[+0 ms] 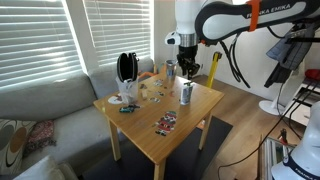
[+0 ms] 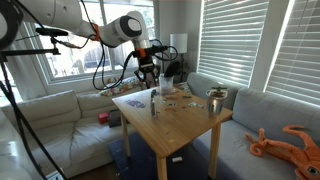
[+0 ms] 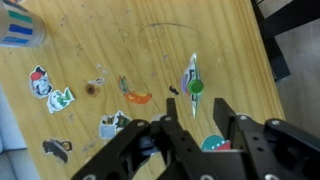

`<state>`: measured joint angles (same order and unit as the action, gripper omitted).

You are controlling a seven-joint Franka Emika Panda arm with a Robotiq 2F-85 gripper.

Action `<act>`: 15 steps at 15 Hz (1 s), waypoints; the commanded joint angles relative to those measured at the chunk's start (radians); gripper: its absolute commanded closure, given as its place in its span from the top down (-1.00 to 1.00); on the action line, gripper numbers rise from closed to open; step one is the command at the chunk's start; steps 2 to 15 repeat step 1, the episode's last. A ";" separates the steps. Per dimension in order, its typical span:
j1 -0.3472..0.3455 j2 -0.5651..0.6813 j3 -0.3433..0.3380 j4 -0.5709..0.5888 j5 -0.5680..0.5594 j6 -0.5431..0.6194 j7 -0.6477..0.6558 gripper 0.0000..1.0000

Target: Put the soap bottle upright

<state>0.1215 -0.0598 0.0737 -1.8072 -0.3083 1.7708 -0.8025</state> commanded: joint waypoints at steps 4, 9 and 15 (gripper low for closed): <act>-0.002 -0.019 0.013 0.005 -0.002 0.029 -0.002 0.16; -0.002 -0.019 0.013 0.005 -0.002 0.029 -0.002 0.16; -0.002 -0.019 0.013 0.005 -0.002 0.029 -0.002 0.16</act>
